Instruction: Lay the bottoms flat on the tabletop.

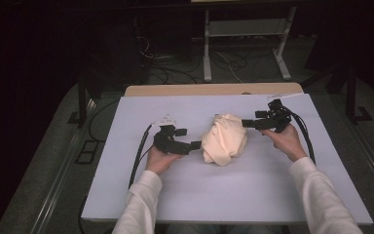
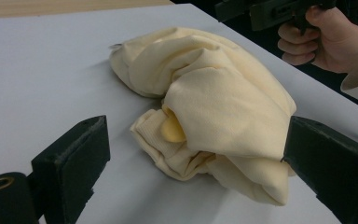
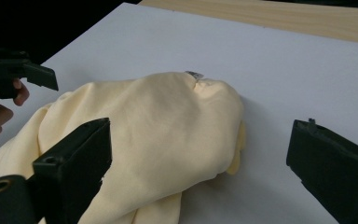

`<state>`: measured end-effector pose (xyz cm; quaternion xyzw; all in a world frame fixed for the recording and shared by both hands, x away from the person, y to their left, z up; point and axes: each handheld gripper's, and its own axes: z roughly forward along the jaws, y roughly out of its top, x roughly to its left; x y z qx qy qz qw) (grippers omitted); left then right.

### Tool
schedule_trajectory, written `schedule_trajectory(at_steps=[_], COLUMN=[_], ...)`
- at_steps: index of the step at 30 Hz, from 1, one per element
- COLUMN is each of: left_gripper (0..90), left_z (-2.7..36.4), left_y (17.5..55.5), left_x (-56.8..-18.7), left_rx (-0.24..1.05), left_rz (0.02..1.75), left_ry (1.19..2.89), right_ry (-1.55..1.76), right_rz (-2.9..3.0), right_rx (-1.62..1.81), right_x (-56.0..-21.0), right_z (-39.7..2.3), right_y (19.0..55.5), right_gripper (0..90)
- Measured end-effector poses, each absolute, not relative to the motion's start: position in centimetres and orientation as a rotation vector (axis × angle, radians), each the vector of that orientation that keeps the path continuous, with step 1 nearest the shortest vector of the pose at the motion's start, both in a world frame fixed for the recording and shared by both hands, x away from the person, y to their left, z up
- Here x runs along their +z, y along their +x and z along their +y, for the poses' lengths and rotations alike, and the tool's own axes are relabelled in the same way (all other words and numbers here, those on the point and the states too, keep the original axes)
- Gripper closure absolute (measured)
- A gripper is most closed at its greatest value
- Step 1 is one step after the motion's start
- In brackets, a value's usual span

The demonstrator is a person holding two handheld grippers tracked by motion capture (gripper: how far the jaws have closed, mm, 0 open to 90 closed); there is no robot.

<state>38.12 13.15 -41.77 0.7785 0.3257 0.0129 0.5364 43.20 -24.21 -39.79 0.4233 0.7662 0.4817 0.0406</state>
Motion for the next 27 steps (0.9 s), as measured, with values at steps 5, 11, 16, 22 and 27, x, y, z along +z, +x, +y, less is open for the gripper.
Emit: schedule_trajectory(at_steps=[5, 11, 16, 22, 27], left_gripper=[11.8, 15.6, 24.7, 41.9, 57.7], left_z=[12.6, 12.0, 11.7, 11.5, 11.5], left_y=[38.3, 38.5, 38.4, 38.4, 38.5], left_x=[-42.2, -42.6, -42.9, -43.1, -43.1], left_rx=[-0.006, -0.055, -0.102, -0.132, -0.141], left_rz=[0.770, 0.750, 0.723, 0.691, 0.669], left_ry=[1.837, 1.847, 1.852, 1.877, 1.887], right_ry=[1.313, 1.342, 1.383, 1.336, 1.280], right_rz=[2.363, 2.398, 2.444, 2.482, 2.514], right_rx=[1.504, 1.529, 1.529, 1.567, 1.516], right_x=[-40.3, -41.1, -41.9, -41.8, -41.6], right_z=[-24.1, -23.9, -23.7, -23.5, -23.0], right_y=[43.5, 44.0, 44.3, 44.1, 43.8], right_gripper=[12.0, 16.7, 24.2, 44.0, 58.0])
